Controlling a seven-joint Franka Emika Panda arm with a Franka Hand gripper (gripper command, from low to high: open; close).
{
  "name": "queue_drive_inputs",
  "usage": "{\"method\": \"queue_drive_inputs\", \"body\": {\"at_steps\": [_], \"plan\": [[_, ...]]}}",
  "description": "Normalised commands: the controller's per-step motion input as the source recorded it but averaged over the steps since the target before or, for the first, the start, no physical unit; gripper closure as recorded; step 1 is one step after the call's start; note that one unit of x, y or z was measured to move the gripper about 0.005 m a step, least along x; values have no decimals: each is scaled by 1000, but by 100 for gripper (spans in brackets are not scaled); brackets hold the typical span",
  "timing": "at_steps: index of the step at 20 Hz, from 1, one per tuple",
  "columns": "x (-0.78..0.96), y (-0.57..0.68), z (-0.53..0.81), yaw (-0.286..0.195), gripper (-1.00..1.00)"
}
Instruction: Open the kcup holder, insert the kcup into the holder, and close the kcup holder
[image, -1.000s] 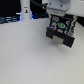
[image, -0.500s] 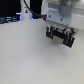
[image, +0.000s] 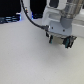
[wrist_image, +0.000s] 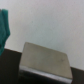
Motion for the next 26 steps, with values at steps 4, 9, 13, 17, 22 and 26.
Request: {"method": "queue_drive_inputs", "body": {"at_steps": [4, 9, 13, 17, 22, 26], "plan": [[-247, 138, -98, 222, -100], [-329, 344, 2, 146, -100], [-309, 493, 36, 113, -100], [-434, 510, 41, 104, -100], [-520, 526, 108, 93, -100], [-659, 520, 40, 79, -100]]}}
